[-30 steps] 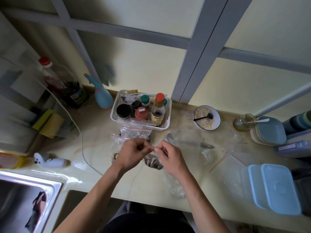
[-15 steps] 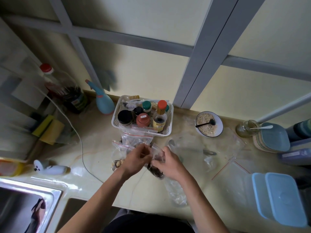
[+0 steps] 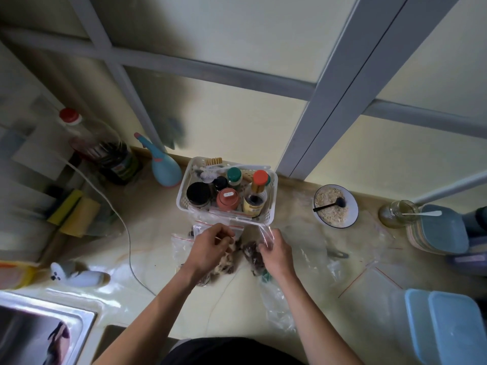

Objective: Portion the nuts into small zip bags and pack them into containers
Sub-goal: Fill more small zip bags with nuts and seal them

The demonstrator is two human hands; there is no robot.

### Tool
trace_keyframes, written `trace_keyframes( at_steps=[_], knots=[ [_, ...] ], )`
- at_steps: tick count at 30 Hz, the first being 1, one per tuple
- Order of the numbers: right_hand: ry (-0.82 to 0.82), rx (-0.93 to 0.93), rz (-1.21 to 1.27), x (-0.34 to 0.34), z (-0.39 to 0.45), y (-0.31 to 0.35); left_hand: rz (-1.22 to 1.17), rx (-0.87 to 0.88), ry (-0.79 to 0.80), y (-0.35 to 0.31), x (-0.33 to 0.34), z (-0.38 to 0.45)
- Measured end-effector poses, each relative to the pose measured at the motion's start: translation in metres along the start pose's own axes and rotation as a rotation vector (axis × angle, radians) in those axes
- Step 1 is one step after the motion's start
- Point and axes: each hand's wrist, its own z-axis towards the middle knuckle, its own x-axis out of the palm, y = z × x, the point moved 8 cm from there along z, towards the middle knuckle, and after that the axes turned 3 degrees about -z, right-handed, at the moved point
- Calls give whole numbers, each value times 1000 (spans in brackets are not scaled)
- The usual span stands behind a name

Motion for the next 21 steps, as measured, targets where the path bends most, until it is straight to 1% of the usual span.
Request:
trace_keyframes(
  at_steps=[4, 8, 11, 13, 15, 16, 18, 20, 21],
  knots=[
    [-47, -24, -24, 0, 8, 3, 9, 23, -10, -1, -4, 2],
    [-179, -115, -31, -8, -1, 15, 5, 58, -92, -3, -17, -2],
    [-275, -180, -52, -14, -13, 26, 26, 107, -208, -1, -33, -8],
    [-334, -215, -74, -18, -22, 34, 66, 131, -335, 5, -47, -13],
    [-425, -243, -134, -25, -31, 43, 210, 161, -455, 8, -62, -20],
    [-480, -242, -160, -29, -37, 48, 323, 166, -465, 10, -64, -22],
    [-567, -248, -159, -35, -49, 57, 507, 116, -376, 21, -61, -21],
    [-592, -312, -107, -36, -60, 65, 597, 47, -275, 32, -58, -22],
    [-582, -355, -72, -34, -64, 69, 630, 32, -256, 35, -59, -22]
  ],
)
